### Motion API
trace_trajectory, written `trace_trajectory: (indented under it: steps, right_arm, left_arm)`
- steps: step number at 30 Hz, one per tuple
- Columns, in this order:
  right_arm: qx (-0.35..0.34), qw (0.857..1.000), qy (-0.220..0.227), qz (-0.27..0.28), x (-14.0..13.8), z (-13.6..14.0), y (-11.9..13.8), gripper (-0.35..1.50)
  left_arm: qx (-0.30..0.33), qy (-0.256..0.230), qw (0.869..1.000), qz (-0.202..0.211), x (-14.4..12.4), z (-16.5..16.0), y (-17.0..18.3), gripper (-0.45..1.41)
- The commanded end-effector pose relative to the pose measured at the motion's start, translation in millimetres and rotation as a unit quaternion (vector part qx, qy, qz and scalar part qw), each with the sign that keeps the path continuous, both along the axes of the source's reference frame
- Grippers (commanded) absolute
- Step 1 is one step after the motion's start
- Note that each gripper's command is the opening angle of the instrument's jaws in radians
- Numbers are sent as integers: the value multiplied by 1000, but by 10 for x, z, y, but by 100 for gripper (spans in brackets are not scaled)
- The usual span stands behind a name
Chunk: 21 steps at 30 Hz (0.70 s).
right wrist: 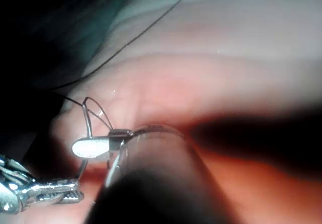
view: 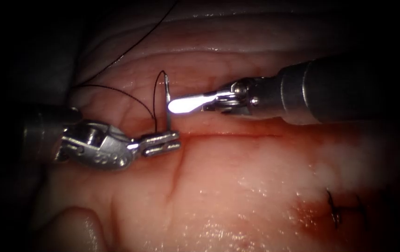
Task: Wound Closure
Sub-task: Pass the needle back to the right grasper.
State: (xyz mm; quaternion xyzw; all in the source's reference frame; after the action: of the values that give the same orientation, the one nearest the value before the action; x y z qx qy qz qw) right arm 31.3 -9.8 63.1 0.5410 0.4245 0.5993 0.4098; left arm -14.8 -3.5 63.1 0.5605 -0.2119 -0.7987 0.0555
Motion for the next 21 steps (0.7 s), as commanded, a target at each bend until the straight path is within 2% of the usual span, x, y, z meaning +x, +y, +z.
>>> trace_trajectory:
  steps: [1, 4, 19, 21]
  right_arm:
    - [-1, 1000, 5, -2, 10, 4, -1, 125]
    - [-1, 1000, 18, -3, 15, 4, -1, 115]
    - [-1, 1000, 20, 1, 26, 1, -1, 108]
    - [0, 1000, 18, 2, 26, 1, 0, 100]
  left_arm:
    - [0, 1, 1000, 1, -6, 5, -1, -45]
    - [1, 2, 1000, 2, -6, 5, -1, -45]
    - [-1, 6, 1000, 3, -9, 4, -2, -45]
    - [-1, 7, 1000, 1, -11, 2, -3, -45]
